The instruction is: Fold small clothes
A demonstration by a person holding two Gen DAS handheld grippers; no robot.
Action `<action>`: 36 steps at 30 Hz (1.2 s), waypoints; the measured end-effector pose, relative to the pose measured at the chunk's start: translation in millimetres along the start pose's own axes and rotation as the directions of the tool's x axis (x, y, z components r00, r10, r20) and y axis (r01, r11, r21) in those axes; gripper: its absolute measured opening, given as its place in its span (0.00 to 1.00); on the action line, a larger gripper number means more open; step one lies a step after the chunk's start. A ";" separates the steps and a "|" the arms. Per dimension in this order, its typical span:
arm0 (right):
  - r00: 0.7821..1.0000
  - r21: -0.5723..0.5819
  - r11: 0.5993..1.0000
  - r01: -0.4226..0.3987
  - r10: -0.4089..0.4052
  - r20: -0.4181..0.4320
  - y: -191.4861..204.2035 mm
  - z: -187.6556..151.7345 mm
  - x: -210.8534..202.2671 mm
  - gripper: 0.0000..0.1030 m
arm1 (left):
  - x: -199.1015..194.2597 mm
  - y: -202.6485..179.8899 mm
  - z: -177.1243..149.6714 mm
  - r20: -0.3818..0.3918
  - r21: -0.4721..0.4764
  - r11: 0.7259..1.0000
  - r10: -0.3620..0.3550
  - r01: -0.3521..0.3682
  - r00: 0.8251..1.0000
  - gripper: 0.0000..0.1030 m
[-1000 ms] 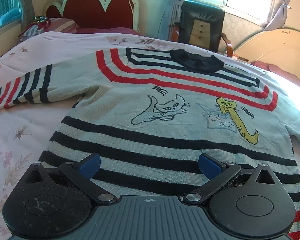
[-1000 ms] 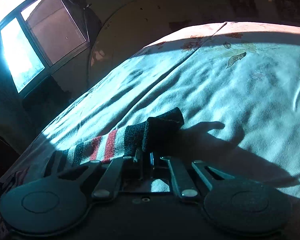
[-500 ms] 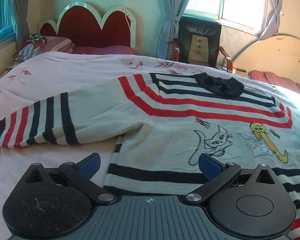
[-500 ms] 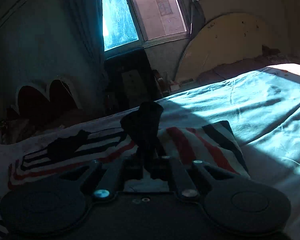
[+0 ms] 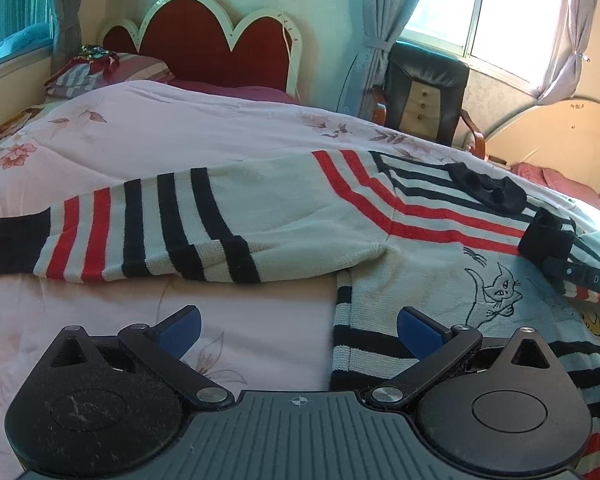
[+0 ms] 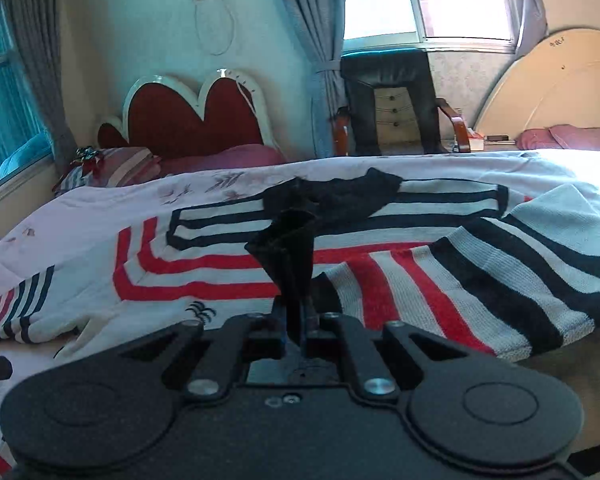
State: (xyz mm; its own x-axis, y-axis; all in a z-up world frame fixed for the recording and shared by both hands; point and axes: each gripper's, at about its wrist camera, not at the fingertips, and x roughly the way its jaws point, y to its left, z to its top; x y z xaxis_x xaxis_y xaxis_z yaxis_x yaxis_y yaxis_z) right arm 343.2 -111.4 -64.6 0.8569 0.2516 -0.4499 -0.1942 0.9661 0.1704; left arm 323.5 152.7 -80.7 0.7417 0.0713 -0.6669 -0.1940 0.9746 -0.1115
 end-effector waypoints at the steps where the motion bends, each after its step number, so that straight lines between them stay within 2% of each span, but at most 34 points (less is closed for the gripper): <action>1: 1.000 -0.013 1.000 -0.008 0.008 -0.010 4.8 -1.8 1.7 0.07 | 0.3 1.6 0.2 0.000 -0.009 1.000 -0.004 0.004 1.000 1.00; 6: 0.997 -0.075 0.997 -0.021 0.015 -0.074 27.1 -14.4 19.8 0.09 | 0.7 1.5 6.1 0.007 -0.045 0.998 -0.037 0.038 0.999 1.00; 10: 0.996 -0.142 0.988 -0.059 0.049 -0.075 38.5 -22.4 20.9 0.33 | 9.0 -10.3 17.8 0.010 -0.114 0.985 -0.133 0.133 0.991 1.00; 11: 0.996 -0.145 0.988 -0.062 0.053 -0.066 38.6 -21.5 14.1 0.34 | 12.6 -15.8 21.4 0.012 -0.129 0.978 -0.166 0.166 0.986 1.00; 12: 0.998 -0.140 0.988 -0.064 0.059 -0.039 36.7 -19.3 4.6 0.34 | 17.3 -22.2 24.7 0.015 -0.144 0.966 -0.212 0.212 0.977 1.00; 15: 0.999 -0.072 0.996 -0.043 0.045 0.018 18.5 -12.5 -23.6 0.34 | 37.8 -49.0 31.3 0.003 -0.192 0.917 -0.355 0.349 0.935 0.99; 17: 0.999 0.004 1.000 -0.026 0.026 0.044 -1.9 -9.2 -42.3 0.34 | 57.8 -74.8 33.2 -0.027 -0.183 0.898 -0.411 0.400 0.911 0.99; 18: 0.998 0.036 0.999 -0.013 0.011 0.055 -12.3 -7.8 -50.0 0.34 | 68.2 -88.0 33.3 -0.047 -0.175 0.893 -0.429 0.415 0.902 0.95; 19: 0.998 0.068 0.998 0.002 -0.006 0.063 -23.4 -7.4 -59.0 0.35 | 78.6 -98.2 33.5 -0.066 -0.176 0.885 -0.448 0.432 0.892 0.72; 20: 0.998 0.100 0.995 0.015 -0.022 0.066 -34.2 -7.0 -66.6 0.35 | 89.5 -108.7 33.2 -0.096 -0.188 0.876 -0.466 0.444 0.880 0.57; 22: 0.997 0.188 0.982 0.022 -0.036 0.074 -59.4 -7.9 -80.1 0.36 | 109.3 -124.7 31.4 -0.139 -0.208 0.873 -0.474 0.442 0.870 0.55; 23: 0.997 0.238 0.971 0.018 -0.037 0.074 -71.4 -8.9 -85.2 0.39 | 116.5 -132.5 30.6 -0.152 -0.198 0.878 -0.466 0.435 0.872 0.53; 24: 0.996 0.306 0.952 0.016 -0.041 0.074 -88.1 -11.1 -89.0 0.42 | 122.5 -140.6 29.5 -0.158 -0.173 0.887 -0.455 0.429 0.877 0.50; 25: 0.996 0.368 0.930 0.011 -0.042 0.076 -102.3 -13.4 -92.1 0.46 | 124.8 -147.3 29.9 -0.159 -0.144 0.897 -0.438 0.418 0.885 0.37; 26: 0.996 0.425 0.905 0.001 -0.039 0.083 -115.4 -16.1 -94.7 0.47 | 125.9 -153.4 30.2 -0.161 -0.111 0.910 -0.414 0.400 0.896 0.13; 29: 0.994 0.612 0.789 -0.060 -0.007 0.107 -156.4 -28.1 -93.3 0.47 | 126.9 -149.5 34.3 -0.160 -0.151 0.898 -0.435 0.414 0.886 0.10; 31: 0.990 0.724 0.680 -0.116 0.015 0.143 -180.8 -39.5 -87.8 0.46 | 120.4 -143.2 37.2 -0.140 -0.131 0.904 -0.422 0.406 0.896 0.10; 33: 0.986 0.796 0.587 -0.146 0.019 0.167 -198.8 -48.8 -78.4 0.46 | 115.7 -134.3 40.3 -0.129 -0.126 0.911 -0.407 0.392 0.905 0.09; 36: 0.984 0.851 0.497 -0.169 0.036 0.175 -216.7 -58.1 -62.5 0.47 | 114.8 -118.7 43.2 -0.133 -0.141 0.914 -0.399 0.381 0.907 0.09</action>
State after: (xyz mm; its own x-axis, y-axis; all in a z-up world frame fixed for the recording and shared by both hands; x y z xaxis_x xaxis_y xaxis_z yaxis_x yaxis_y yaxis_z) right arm 304.0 -333.1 -124.3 0.9196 0.2722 -0.2832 0.1646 0.3875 0.9070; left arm 459.4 54.4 -112.1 0.6646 -0.3528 -0.6587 0.0149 0.8876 -0.4604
